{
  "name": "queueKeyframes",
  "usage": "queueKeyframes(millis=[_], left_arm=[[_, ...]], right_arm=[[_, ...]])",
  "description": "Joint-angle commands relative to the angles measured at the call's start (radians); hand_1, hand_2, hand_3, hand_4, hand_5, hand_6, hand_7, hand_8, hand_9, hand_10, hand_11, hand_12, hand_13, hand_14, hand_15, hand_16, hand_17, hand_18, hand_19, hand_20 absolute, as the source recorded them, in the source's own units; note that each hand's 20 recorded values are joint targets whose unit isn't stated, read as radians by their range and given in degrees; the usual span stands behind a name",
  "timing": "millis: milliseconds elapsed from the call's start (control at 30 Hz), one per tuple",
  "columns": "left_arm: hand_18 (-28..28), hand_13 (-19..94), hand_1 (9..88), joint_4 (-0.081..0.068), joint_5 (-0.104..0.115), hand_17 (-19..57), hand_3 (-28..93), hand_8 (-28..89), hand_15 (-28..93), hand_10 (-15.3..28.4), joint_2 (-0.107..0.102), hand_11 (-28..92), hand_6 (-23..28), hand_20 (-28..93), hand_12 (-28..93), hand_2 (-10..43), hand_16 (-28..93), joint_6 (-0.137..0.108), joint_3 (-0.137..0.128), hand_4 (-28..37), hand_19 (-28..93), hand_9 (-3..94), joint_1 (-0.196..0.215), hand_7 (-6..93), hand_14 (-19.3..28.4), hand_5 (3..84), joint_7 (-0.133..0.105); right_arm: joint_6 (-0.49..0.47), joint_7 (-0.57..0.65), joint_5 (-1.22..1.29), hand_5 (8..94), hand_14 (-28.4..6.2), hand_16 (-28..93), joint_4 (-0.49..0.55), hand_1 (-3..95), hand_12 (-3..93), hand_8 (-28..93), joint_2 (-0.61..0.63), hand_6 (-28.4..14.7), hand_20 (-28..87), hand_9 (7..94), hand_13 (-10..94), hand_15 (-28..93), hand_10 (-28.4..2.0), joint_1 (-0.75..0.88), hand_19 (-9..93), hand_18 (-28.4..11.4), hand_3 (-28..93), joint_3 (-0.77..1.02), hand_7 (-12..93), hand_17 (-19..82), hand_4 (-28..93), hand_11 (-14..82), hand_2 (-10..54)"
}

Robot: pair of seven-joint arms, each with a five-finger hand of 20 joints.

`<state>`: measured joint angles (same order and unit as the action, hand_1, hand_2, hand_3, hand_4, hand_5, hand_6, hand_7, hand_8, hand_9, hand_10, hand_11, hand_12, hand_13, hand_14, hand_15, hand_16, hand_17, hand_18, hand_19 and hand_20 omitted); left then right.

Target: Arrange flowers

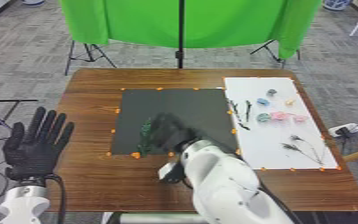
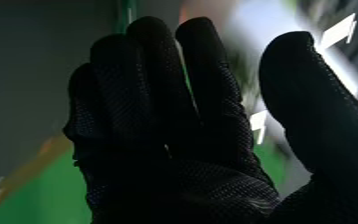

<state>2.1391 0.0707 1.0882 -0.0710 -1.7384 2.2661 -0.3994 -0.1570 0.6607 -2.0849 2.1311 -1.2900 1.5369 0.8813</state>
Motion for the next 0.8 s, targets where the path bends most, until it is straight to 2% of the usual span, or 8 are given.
queueKeyframes(millis=[33,167,333,567,800], left_arm=[[12.0,27,29.4,0.005,0.000,-6.0,76,-9,24,13.7,0.019,15,8.4,10,8,14.7,-7,0.010,-0.003,-28.3,31,38.2,0.021,8.2,13.1,44.9,-0.022],[12.0,27,29.4,0.009,-0.012,-6.0,76,-9,24,13.8,0.016,15,8.4,10,8,14.6,-7,0.019,-0.012,-28.3,31,38.1,0.022,8.1,13.2,44.8,-0.037],[12.1,27,29.4,0.011,-0.007,-6.0,76,-9,24,13.7,0.018,16,8.4,10,8,14.5,-7,0.021,-0.012,-28.3,31,38.2,0.022,8.1,13.1,44.8,-0.045],[12.1,27,29.2,0.009,-0.002,-6.0,76,-9,24,13.7,0.017,16,8.4,10,8,14.2,-7,0.024,-0.011,-28.3,31,38.3,0.021,8.2,13.2,44.8,-0.048],[12.2,27,29.1,0.008,-0.006,-6.0,76,-9,24,13.7,0.021,16,8.4,10,8,14.2,-7,0.025,-0.014,-28.3,31,38.5,0.021,8.2,13.3,44.9,-0.045]], right_arm=[[0.186,0.063,-0.141,74.2,-19.7,20,-0.007,33.9,20.2,-11,0.158,-5.5,24,70.7,59,69,-20.9,0.025,89,-28.4,81,0.233,14,27,-21,28.1,-8.6],[0.214,0.124,-0.236,68.3,-21.2,18,0.002,31.9,19.4,-12,0.280,-7.6,24,62.7,52,71,-22.5,0.122,89,-28.1,82,0.368,15,26,-23,29.3,-9.5],[0.168,0.167,-0.270,63.3,-22.1,16,0.029,30.4,18.2,-12,0.355,-9.0,23,57.2,47,72,-22.9,0.270,89,-27.9,82,0.548,15,25,-27,29.8,-9.5],[0.099,0.154,-0.262,58.2,-21.8,15,0.063,32.0,17.8,-13,0.363,-9.2,24,52.0,43,72,-22.8,0.489,90,-27.2,82,0.741,17,23,-28,30.6,-9.5],[0.072,0.151,-0.288,58.2,-21.4,15,0.019,30.3,17.6,-13,0.343,-8.8,25,51.8,43,72,-22.3,0.547,89,-27.0,79,0.777,17,23,-28,30.8,-9.5]])
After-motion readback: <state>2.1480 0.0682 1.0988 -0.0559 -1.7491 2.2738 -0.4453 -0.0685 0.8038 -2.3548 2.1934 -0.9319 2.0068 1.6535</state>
